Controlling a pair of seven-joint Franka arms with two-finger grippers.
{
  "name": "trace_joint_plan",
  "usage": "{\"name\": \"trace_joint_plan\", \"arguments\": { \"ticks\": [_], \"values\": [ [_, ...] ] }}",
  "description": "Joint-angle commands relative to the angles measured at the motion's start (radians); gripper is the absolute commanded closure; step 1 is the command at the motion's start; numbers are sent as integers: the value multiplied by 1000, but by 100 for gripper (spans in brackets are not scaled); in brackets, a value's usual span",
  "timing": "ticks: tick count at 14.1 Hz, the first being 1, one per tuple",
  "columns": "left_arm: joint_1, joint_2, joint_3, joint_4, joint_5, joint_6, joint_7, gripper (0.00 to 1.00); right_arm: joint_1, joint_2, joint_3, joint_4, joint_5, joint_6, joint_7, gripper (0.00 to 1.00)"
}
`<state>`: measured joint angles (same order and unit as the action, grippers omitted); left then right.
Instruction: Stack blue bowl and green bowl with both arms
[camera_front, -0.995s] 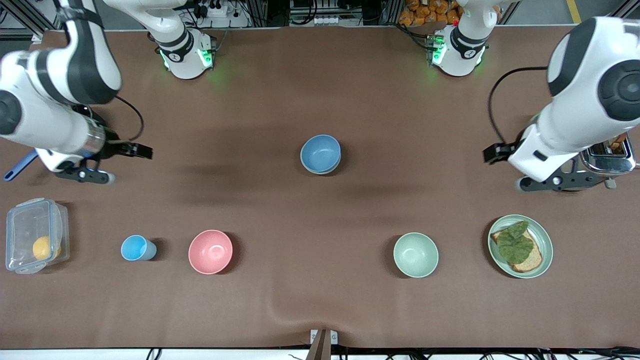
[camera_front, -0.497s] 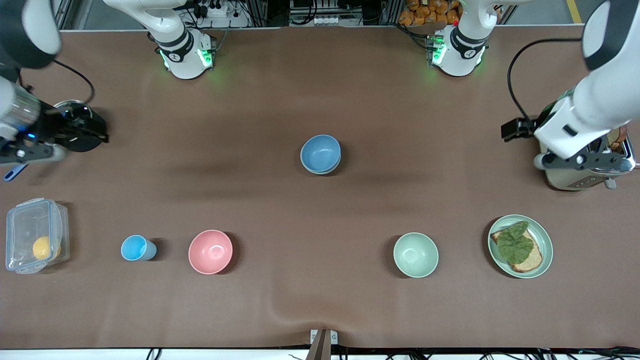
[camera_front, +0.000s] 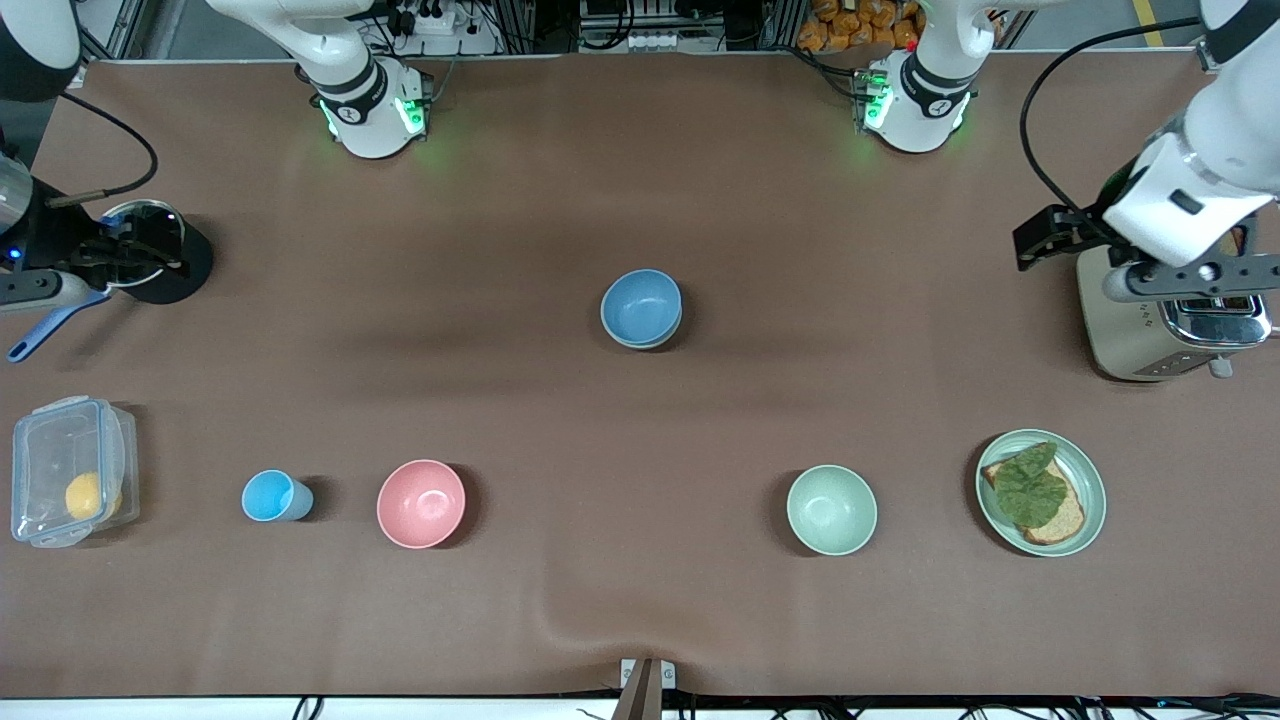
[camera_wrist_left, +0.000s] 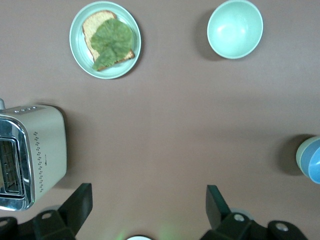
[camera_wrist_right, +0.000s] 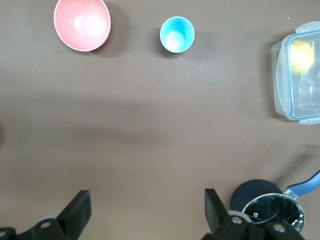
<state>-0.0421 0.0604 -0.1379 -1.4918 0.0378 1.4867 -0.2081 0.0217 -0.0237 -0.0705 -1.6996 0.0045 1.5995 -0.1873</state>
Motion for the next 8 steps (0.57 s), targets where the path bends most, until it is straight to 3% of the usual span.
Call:
{"name": "trace_joint_plan", "arguments": {
  "ticks": [1,8],
  "values": [
    [18,-34,3,-19,-29,12,38,0,-20,7,37,34,-17,-36,-3,0],
    [27,-47,6,-12,-42,14,176,0,-17,7,55,57,-23,-52,0,0]
  ]
}}
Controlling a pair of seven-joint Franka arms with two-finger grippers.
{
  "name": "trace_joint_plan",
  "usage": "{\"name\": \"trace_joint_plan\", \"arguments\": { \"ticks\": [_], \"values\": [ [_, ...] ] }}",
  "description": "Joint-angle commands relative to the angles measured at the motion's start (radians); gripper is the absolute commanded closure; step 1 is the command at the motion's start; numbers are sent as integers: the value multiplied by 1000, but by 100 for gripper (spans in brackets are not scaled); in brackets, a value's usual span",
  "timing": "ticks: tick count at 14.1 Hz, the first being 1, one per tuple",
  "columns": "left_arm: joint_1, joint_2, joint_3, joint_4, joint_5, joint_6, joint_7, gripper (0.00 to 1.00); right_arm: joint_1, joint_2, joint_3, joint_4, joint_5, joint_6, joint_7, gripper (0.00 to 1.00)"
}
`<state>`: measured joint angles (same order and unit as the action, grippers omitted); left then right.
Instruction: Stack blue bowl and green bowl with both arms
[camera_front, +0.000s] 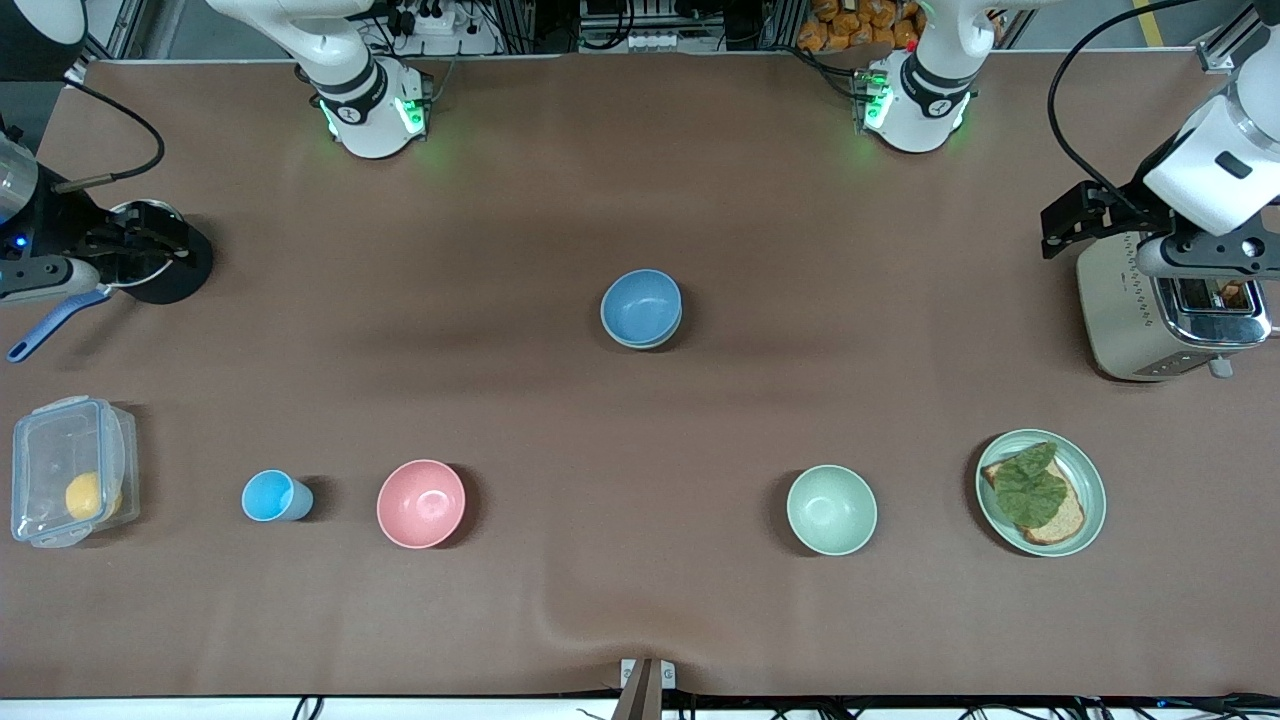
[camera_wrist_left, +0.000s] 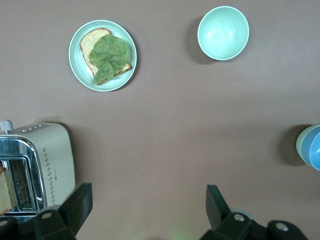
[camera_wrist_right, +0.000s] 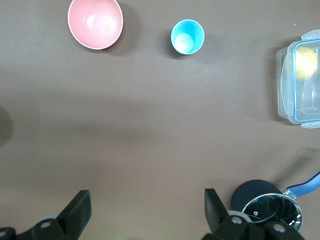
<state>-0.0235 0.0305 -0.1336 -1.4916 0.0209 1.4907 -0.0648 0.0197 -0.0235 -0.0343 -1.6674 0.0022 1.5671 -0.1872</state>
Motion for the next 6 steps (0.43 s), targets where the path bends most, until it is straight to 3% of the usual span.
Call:
{"name": "trace_joint_plan", "arguments": {
  "ticks": [1,6],
  "values": [
    [7,-17,2,-10,-21,10,30,0,-15,7,20,23,-21,-21,0,0],
    [7,-1,3,30,-13,10,28,0,-9,5,19,23,-21,-30,0,0]
  ]
}}
